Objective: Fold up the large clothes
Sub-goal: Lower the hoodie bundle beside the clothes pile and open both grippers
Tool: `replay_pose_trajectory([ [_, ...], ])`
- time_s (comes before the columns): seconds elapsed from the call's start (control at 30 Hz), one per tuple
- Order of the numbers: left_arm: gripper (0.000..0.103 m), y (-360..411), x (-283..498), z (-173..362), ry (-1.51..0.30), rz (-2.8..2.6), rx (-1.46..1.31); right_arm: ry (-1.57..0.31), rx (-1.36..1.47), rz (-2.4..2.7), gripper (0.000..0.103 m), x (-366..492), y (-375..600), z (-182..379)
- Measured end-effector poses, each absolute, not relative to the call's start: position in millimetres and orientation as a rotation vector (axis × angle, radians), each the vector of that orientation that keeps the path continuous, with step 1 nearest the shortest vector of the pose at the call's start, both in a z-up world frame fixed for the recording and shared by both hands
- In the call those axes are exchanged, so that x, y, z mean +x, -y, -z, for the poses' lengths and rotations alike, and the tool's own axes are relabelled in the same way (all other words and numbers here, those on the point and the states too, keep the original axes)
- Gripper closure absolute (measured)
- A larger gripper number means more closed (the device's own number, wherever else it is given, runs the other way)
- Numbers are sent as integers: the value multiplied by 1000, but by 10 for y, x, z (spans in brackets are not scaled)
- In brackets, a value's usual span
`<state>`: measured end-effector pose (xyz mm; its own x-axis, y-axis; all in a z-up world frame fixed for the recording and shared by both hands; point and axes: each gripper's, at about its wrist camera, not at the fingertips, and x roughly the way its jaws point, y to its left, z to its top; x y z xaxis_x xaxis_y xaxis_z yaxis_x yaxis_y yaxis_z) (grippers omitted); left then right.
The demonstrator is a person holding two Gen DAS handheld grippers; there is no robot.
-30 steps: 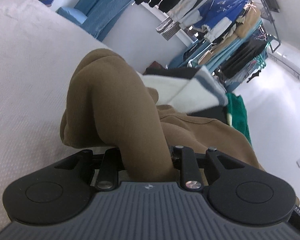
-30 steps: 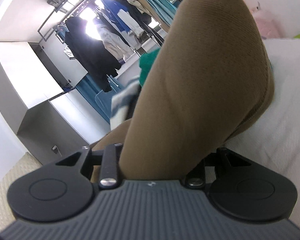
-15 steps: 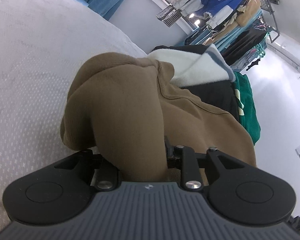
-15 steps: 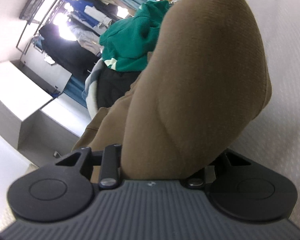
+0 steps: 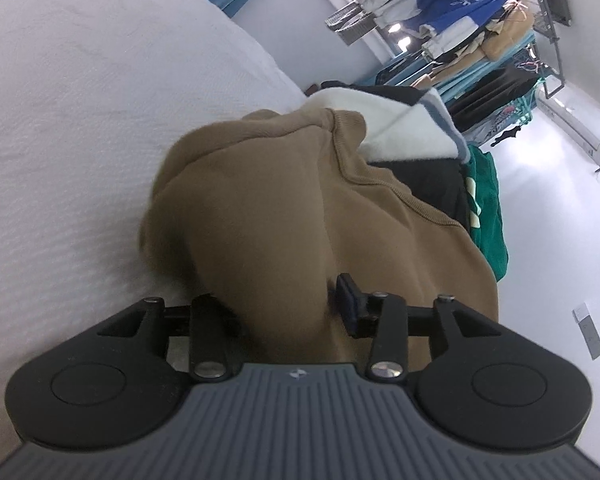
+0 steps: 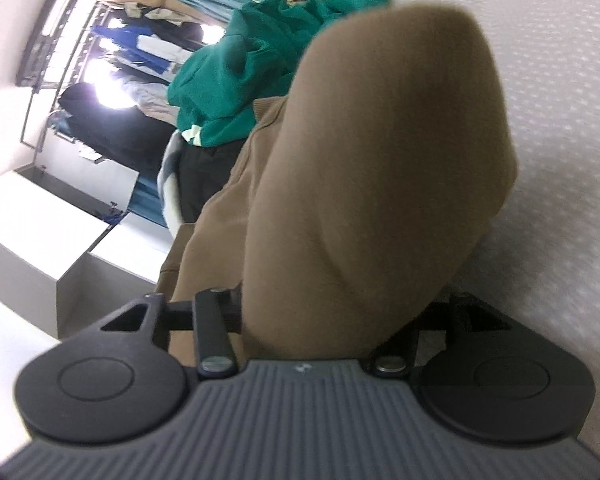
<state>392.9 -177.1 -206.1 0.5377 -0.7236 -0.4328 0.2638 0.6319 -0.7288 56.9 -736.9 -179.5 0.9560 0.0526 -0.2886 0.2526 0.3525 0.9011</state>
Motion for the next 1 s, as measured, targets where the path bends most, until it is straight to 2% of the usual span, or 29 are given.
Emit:
replay_pose_trajectory([
  [0.23,55,1591,3507,1623,-794,573,-442,-393,1153,186,49,253,7324,1574],
  [0.47,54,1564,3023,815,-678,582,-327,-478,923,286,49,-181,7093,1151],
  [0.83,54,1688,1928,-402,-478,634,-124,-328,615,272,50,-551,6639,44],
  [1.0,54,1723,1465,-756,-411,657,-102,-280,462,248,50,-621,6311,-455],
])
